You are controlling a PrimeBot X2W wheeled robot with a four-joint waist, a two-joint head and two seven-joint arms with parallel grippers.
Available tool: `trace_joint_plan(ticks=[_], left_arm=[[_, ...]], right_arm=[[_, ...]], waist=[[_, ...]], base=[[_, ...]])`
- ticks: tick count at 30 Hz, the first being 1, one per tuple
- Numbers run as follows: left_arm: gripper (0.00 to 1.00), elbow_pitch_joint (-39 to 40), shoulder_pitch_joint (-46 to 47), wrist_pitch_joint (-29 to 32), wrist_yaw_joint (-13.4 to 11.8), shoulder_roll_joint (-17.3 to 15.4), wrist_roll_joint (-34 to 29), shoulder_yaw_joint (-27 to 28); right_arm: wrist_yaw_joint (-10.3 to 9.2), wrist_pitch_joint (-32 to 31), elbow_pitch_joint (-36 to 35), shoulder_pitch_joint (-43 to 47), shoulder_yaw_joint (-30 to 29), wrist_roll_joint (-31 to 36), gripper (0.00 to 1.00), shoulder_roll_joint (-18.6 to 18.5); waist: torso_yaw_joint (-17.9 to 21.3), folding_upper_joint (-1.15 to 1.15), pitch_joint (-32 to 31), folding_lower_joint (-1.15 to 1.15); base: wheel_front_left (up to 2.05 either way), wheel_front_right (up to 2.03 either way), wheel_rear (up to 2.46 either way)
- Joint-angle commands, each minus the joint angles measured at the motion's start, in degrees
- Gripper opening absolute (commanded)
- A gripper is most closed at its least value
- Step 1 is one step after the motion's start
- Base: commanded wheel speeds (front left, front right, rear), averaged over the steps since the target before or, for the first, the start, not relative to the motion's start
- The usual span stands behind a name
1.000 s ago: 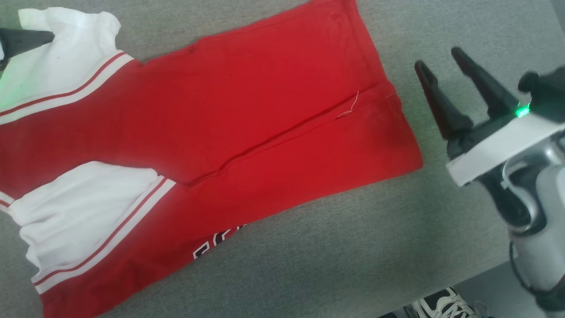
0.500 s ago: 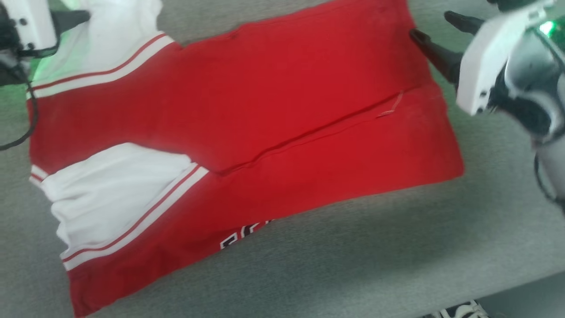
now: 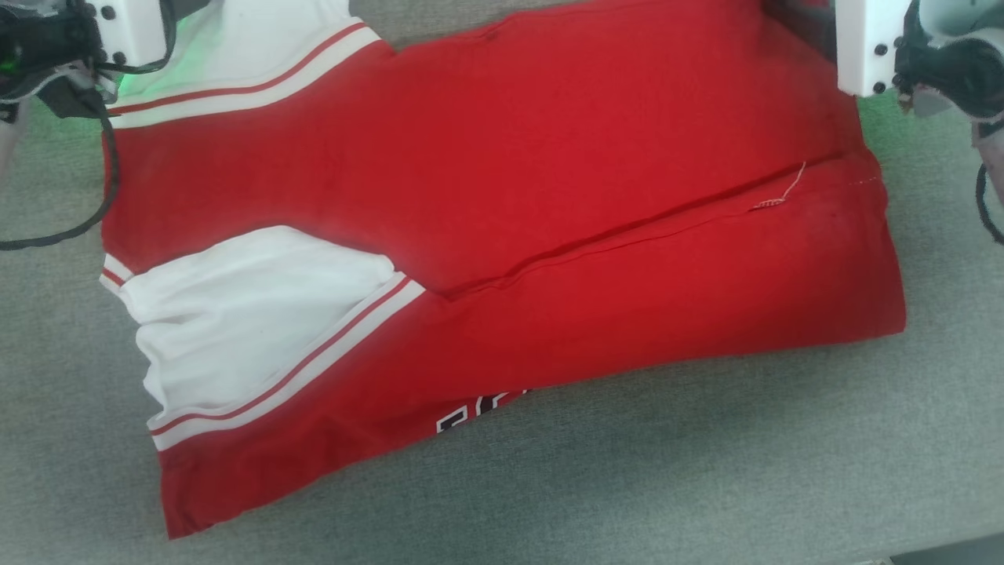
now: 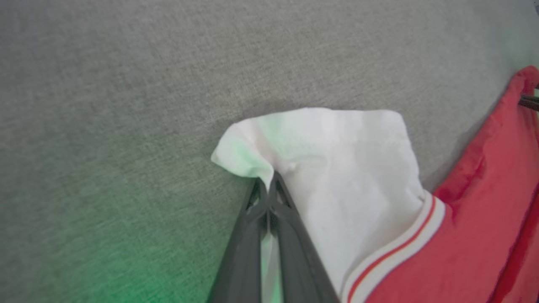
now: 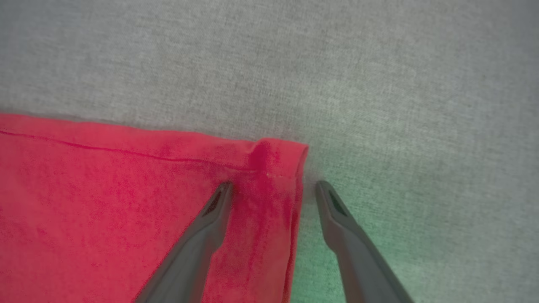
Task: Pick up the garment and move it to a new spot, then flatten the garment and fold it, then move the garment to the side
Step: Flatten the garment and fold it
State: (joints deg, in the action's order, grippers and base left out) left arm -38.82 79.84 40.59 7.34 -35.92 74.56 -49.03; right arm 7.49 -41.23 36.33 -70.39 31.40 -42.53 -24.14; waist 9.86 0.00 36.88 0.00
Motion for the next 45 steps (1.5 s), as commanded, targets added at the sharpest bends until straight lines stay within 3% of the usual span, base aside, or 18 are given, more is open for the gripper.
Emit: trace_joint_plan(ticks=[1,2,8,12,18,23,31,36,45], left_arm=[[0.00,0.0,-1.4,-0.3,0.2,0.8,0.3,-1.0],[0.00,0.3,-1.5,-1.0,0.2,1.0,0.5,-1.0],[0.00,3.3,-3.1,-7.4,0.2,2.0,2.4,-1.1],[0.00,9.0,-6.3,-11.5,0.2,0.8,4.8,-1.1],[0.00,22.1,-14.2,-17.3,0.1,-4.4,8.7,-0.9],[0.00,33.6,-24.0,-22.8,0.1,-10.5,10.1,-1.8],[0.00,45.6,-40.7,-34.6,0.2,-17.8,10.8,-3.3],[0.00,47.3,-48.5,-39.8,0.1,-18.5,11.0,-5.5],[0.00,36.3,-48.1,-41.2,0.1,-11.8,7.8,-8.7]], right_arm=[[0.00,-0.3,1.0,0.2,1.1,-0.9,0.06,0.4],[0.00,0.4,1.3,0.1,1.3,-1.4,0.00,0.4],[0.00,7.2,0.7,1.4,3.6,-3.7,0.00,-2.2],[0.00,10.7,-2.5,4.7,5.8,-6.7,0.00,-5.6],[0.00,13.1,-10.1,11.4,7.9,-11.1,0.00,-12.6],[0.00,12.6,-17.4,19.1,8.0,-14.3,0.00,-19.3],[0.00,14.0,-25.9,34.7,2.2,-18.7,0.00,-27.0],[0.00,15.8,-29.1,43.4,-2.3,-19.5,0.00,-28.0],[0.00,15.5,-27.3,46.6,-6.6,-16.6,0.00,-21.9]], waist=[[-0.3,0.00,0.0,0.00],[-0.6,0.00,-0.2,0.00],[-3.2,0.00,-4.3,0.00],[-5.5,0.00,-8.3,0.00],[-8.7,0.00,-13.2,0.00],[-10.8,0.00,-16.7,0.00],[-12.6,0.00,-20.0,0.00],[-12.7,0.00,-19.9,0.00],[-11.5,0.00,-17.2,0.00]], base=[[0.00,0.00,0.00],[0.00,0.00,0.00],[0.00,0.00,0.00],[0.00,0.00,0.00],[0.00,0.00,0.00],[0.00,0.00,0.00],[0.00,0.00,0.00],[0.00,0.00,0.00],[0.00,0.00,0.00]])
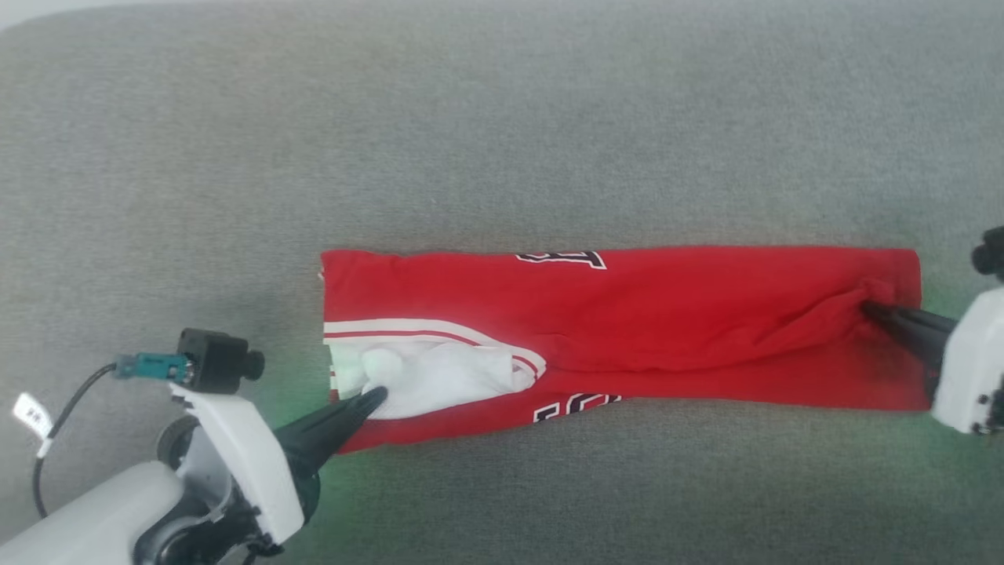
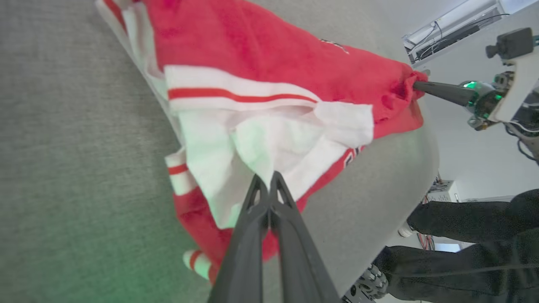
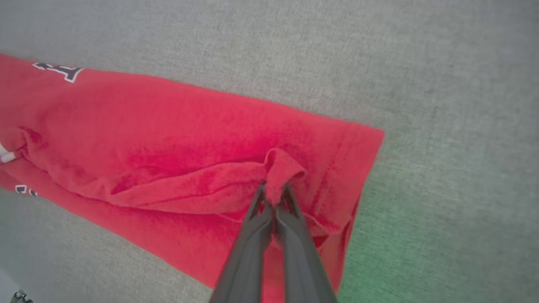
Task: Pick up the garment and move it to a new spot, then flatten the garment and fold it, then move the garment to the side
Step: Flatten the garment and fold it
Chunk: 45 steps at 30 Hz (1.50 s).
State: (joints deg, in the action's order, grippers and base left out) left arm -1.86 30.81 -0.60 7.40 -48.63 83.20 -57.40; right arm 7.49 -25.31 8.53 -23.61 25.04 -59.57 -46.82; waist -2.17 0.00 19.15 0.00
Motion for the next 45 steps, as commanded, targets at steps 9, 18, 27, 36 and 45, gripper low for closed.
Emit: trace_joint_plan(ticks=[9,18,27,36,45], left_arm=[[0.26,-6.1,3.1,-1.9,0.1,4.1,-3.0,-1.8],[1.00,-7.4,-0.1,-10.8,0.1,6.3,-4.7,-1.6],[1.00,-10.6,-5.5,-14.6,0.1,11.5,-8.2,4.0],[1.00,-14.3,-14.4,-14.6,-0.2,20.1,-23.5,24.6],[1.00,-11.7,-21.2,-14.6,-1.5,29.0,-48.1,43.6]], right_arm=[[0.00,-1.1,2.4,-1.8,-0.8,3.0,0.24,4.0],[0.00,-1.6,1.5,2.7,-4.8,1.0,1.00,1.8],[0.00,-5.1,6.1,7.0,-12.3,-1.3,1.00,1.4],[0.01,-9.5,12.8,7.1,-16.1,0.7,1.00,5.8],[0.00,-14.5,17.6,5.9,-18.7,4.1,1.00,10.4]], waist=[[1.1,0.00,1.0,0.00],[-0.9,0.00,-2.8,0.00],[-5.6,0.00,-5.0,0.00],[-9.4,0.00,-5.9,0.00],[-10.1,0.00,-6.8,0.00]], base=[[0.00,0.00,0.00],[0.00,0.00,0.00],[0.00,0.00,0.00],[0.00,0.00,0.00],[0.00,0.00,0.00]])
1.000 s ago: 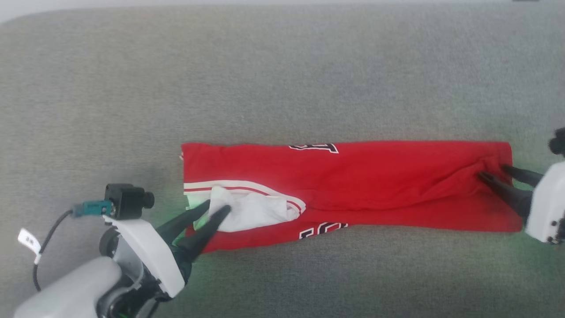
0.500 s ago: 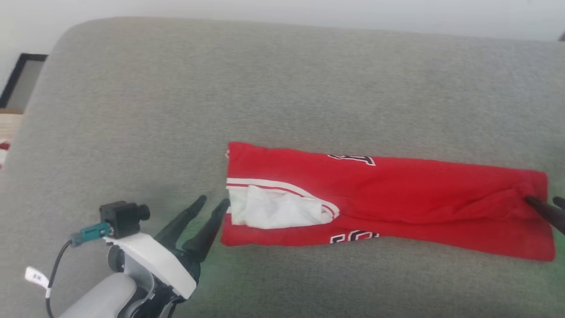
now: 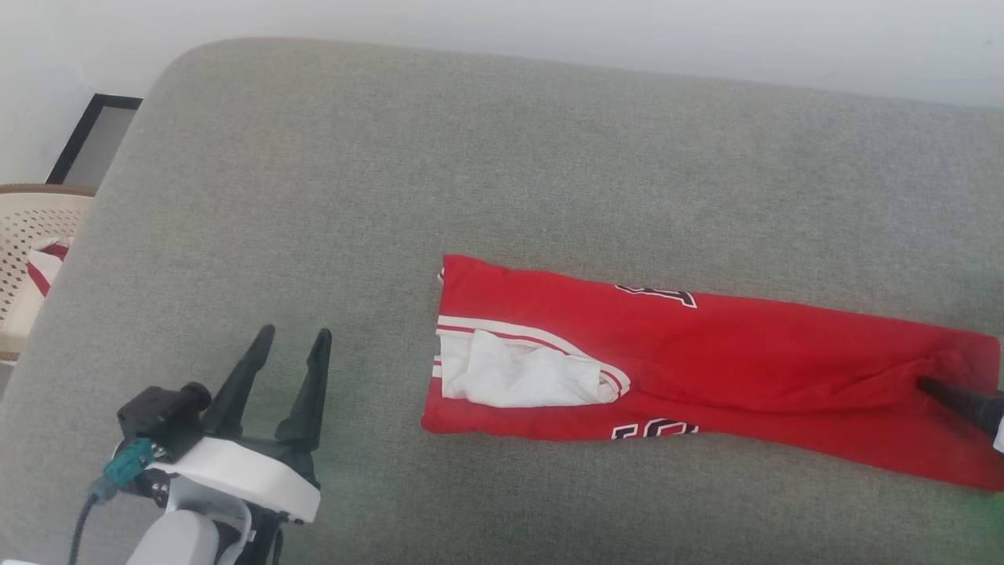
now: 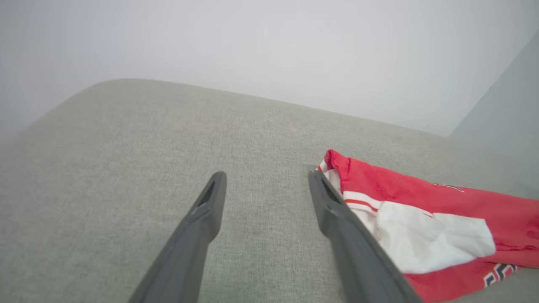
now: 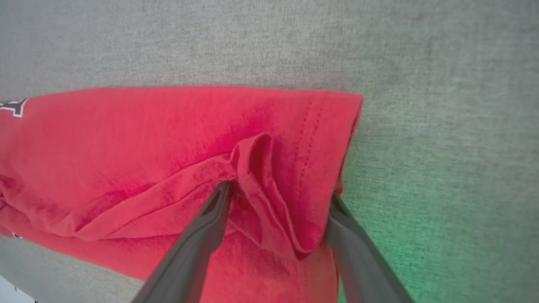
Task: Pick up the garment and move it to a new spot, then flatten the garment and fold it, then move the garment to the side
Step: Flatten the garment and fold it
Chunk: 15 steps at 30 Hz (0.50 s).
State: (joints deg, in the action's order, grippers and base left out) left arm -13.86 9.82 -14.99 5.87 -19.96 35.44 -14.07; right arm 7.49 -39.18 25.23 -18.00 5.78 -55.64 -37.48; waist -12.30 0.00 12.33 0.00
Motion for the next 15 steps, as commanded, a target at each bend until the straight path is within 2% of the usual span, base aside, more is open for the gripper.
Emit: trace_joint_plan(ticks=[1,7,10,14,15], left_arm=[[1.00,1.0,-0.8,-0.2,0.2,1.4,-2.8,1.6],[1.00,3.9,-2.9,-0.2,1.1,6.0,-13.5,7.2],[1.00,3.3,-3.6,-0.2,1.5,7.7,-15.9,8.7],[1.00,2.6,-3.4,-0.2,1.6,9.5,-17.1,9.5],[1.00,2.5,-3.4,-0.2,1.6,9.6,-16.8,9.3]], right_arm=[[0.00,-1.0,1.2,0.2,-0.1,0.8,1.00,1.3],[-0.05,-3.0,1.6,-0.6,-5.3,3.6,1.00,2.2],[-0.05,-3.8,2.0,-0.5,-7.1,5.9,1.00,3.2],[-0.04,-4.8,2.8,-0.9,-7.6,8.6,1.00,6.5],[0.01,-4.8,3.0,-1.1,-7.6,9.2,0.82,7.3]], waist=[[0.0,0.00,0.0,0.00],[0.6,0.00,0.7,0.00],[0.8,0.00,1.0,0.00],[1.2,0.00,1.4,0.00],[1.2,0.00,1.4,0.00]], base=[[0.00,0.00,0.00],[0.00,0.00,0.00],[0.00,0.00,0.00],[0.00,0.00,0.00],[0.00,0.00,0.00]])
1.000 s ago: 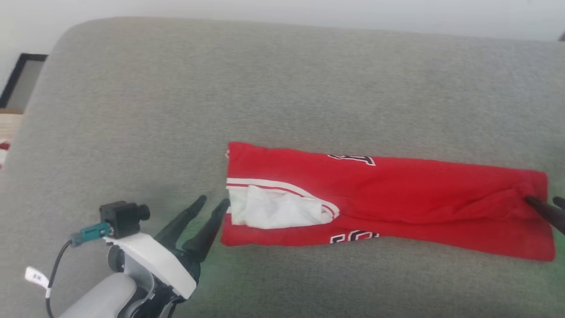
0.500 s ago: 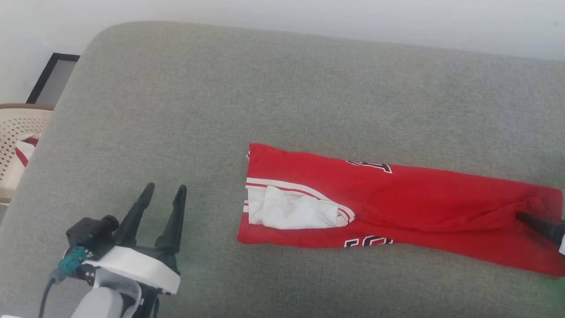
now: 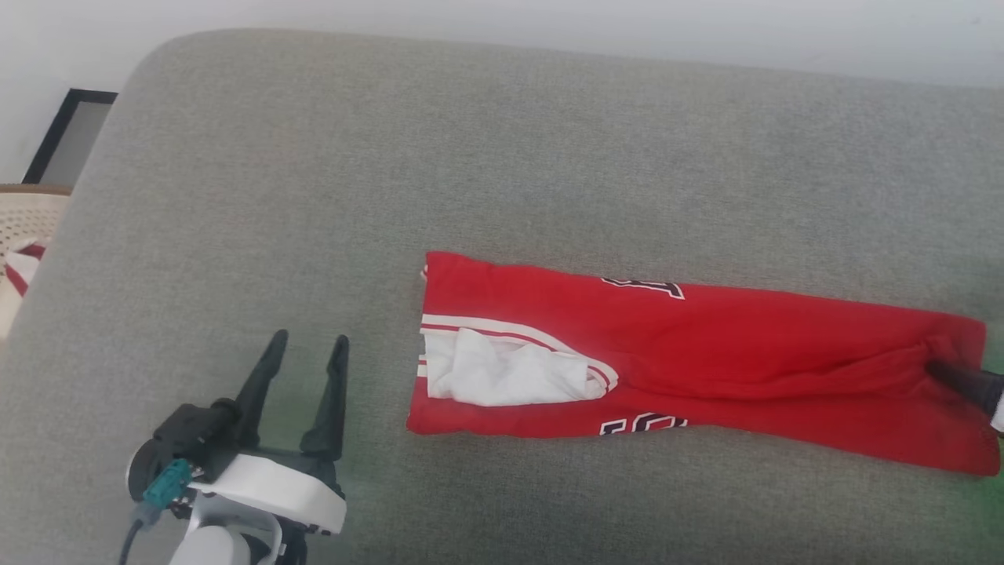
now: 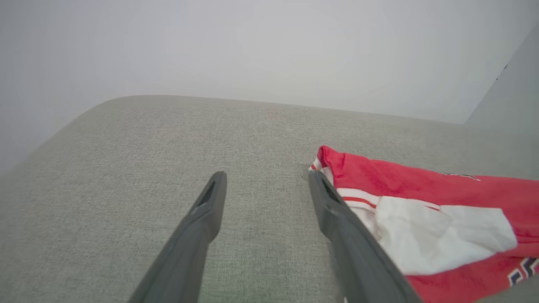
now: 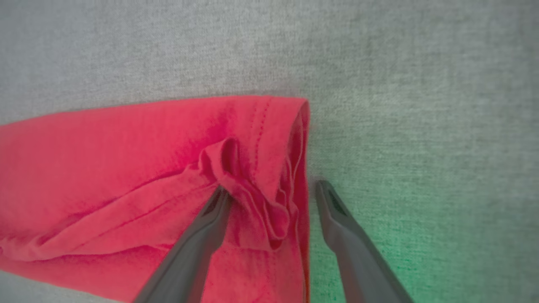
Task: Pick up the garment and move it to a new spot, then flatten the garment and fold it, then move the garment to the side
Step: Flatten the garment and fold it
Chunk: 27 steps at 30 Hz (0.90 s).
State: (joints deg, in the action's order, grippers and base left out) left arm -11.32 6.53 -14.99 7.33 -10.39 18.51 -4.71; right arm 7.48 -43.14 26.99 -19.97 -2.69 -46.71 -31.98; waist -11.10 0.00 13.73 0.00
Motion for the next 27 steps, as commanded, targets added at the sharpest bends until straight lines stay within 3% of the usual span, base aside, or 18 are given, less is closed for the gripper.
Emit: trace_joint_plan(ticks=[1,2,5,10,16,22,27], left_arm=[[1.00,-0.2,0.0,-0.2,0.2,0.0,0.4,-0.3],[1.00,-0.2,0.0,-0.2,0.2,-0.2,0.5,-0.5],[1.00,-0.1,0.0,-0.2,0.1,-0.7,0.8,0.1],[1.00,0.8,-0.8,-0.2,0.1,-1.2,0.2,2.1],[1.00,3.2,-1.6,-0.2,0.1,-1.5,-0.6,2.9],[1.00,5.1,-0.9,-0.2,0.2,-1.6,0.0,3.8],[1.00,6.0,-1.0,-0.2,0.2,-2.1,-1.6,3.7]], right_arm=[[0.02,-1.0,1.4,0.8,0.9,0.9,0.45,2.8],[0.03,-1.2,1.5,0.5,1.1,1.3,0.00,3.5],[0.03,-1.7,0.9,0.3,1.5,2.0,0.00,4.8],[-0.03,0.0,-0.3,-0.8,-1.8,2.5,0.00,3.6],[-0.03,3.4,-0.4,-2.0,-8.6,2.9,0.00,0.1],[-0.02,7.1,2.8,-0.8,-18.6,4.8,0.00,-6.0],[0.02,8.1,3.8,-0.2,-22.8,5.3,0.00,-7.8]], waist=[[0.1,0.00,0.0,0.00],[0.1,0.00,0.0,0.00],[0.4,0.00,-0.2,0.00],[2.0,0.00,-0.3,0.00],[4.7,0.00,0.6,0.00],[6.6,0.00,1.6,0.00],[7.5,0.00,1.3,0.00]], base=[[0.00,0.00,0.00],[0.00,0.00,0.00],[0.00,0.00,0.00],[0.00,0.00,0.00],[0.00,0.00,0.00],[0.00,0.00,0.00],[0.00,0.00,0.00]])
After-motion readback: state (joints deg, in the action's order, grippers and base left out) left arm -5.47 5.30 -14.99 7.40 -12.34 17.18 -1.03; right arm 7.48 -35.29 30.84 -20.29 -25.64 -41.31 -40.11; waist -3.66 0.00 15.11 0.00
